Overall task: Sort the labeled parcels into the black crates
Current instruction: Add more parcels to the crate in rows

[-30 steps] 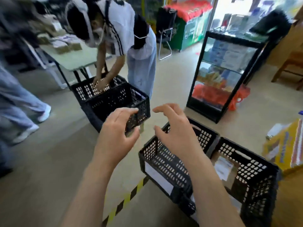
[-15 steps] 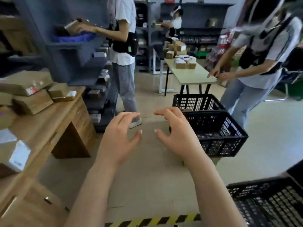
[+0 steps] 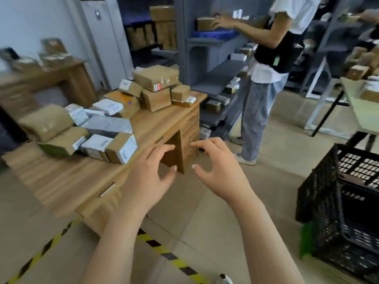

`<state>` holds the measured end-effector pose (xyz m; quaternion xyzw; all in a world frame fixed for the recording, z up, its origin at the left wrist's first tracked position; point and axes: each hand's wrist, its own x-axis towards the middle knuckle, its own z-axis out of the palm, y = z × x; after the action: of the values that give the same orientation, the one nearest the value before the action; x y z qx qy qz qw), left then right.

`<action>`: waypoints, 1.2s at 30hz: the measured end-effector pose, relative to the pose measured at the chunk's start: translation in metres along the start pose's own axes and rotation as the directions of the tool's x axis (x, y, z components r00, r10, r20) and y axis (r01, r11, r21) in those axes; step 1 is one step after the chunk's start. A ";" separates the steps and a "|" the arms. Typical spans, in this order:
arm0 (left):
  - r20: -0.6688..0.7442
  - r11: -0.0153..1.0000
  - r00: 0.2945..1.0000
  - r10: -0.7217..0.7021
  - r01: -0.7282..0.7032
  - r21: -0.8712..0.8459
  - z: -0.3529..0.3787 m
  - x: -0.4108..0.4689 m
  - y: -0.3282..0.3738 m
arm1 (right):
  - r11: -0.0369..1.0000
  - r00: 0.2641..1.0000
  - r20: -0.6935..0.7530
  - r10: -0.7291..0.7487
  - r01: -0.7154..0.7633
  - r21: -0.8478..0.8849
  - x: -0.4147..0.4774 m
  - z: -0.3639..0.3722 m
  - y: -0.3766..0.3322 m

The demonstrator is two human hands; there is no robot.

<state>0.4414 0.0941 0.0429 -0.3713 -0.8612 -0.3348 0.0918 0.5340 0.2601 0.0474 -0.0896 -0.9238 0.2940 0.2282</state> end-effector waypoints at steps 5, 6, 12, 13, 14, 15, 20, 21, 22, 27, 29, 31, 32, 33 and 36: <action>-0.105 0.993 0.989 -0.108 0.113 0.044 0.014 0.028 0.005 | 0.992 0.991 0.070 -0.117 0.113 0.055 0.049 -0.001 0.028; -0.131 0.990 0.983 -0.126 0.133 0.040 0.018 0.033 0.006 | 0.990 0.987 0.087 -0.134 0.129 0.056 0.057 -0.002 0.035; -0.164 0.969 0.955 -0.247 0.248 -0.017 0.046 0.042 0.002 | 0.977 0.964 0.171 -0.202 0.188 0.097 0.085 0.005 0.071; -0.167 0.961 0.947 -0.275 0.274 -0.029 0.047 0.043 0.000 | 0.976 0.960 0.188 -0.206 0.187 0.113 0.089 0.008 0.075; -0.174 0.952 0.937 -0.305 0.302 -0.042 0.047 0.044 -0.001 | 0.973 0.955 0.204 -0.214 0.190 0.132 0.093 0.011 0.077; -0.180 0.943 0.926 -0.331 0.328 -0.052 0.047 0.046 -0.003 | 0.969 0.949 0.219 -0.226 0.196 0.151 0.099 0.014 0.078; -0.187 0.915 0.896 -0.403 0.399 -0.064 0.049 0.058 -0.025 | 0.947 0.920 0.263 -0.292 0.240 0.211 0.132 0.040 0.076; -0.187 0.911 0.892 -0.412 0.409 -0.056 0.049 0.062 -0.031 | 0.945 0.912 0.278 -0.300 0.245 0.215 0.139 0.047 0.075; -0.186 0.905 0.887 -0.422 0.422 -0.042 0.049 0.066 -0.039 | 0.943 0.905 0.292 -0.308 0.250 0.221 0.146 0.054 0.074; -0.210 0.888 0.866 -0.453 0.459 -0.023 0.043 0.099 -0.094 | 0.938 0.884 0.340 -0.321 0.248 0.240 0.200 0.096 0.071; -0.217 0.874 0.852 -0.476 0.486 -0.013 0.039 0.117 -0.123 | 0.941 0.881 0.353 -0.315 0.241 0.237 0.227 0.116 0.067; -0.216 0.858 0.837 -0.503 0.513 -0.013 0.034 0.136 -0.155 | 0.943 0.878 0.361 -0.315 0.247 0.222 0.257 0.139 0.063; -0.214 0.855 0.834 -0.509 0.518 -0.013 0.030 0.146 -0.171 | 0.943 0.876 0.365 -0.316 0.249 0.221 0.271 0.151 0.059; -0.212 0.854 0.834 -0.509 0.520 -0.006 0.027 0.155 -0.186 | 0.943 0.874 0.370 -0.315 0.245 0.223 0.285 0.163 0.056; -0.206 0.843 0.829 -0.520 0.537 0.033 0.018 0.179 -0.230 | 0.950 0.867 0.401 -0.295 0.220 0.223 0.322 0.199 0.048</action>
<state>0.1555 0.0947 -0.0148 -0.0805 -0.9317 -0.3416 0.0933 0.1581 0.2956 -0.0059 0.1217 -0.9264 0.3506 0.0632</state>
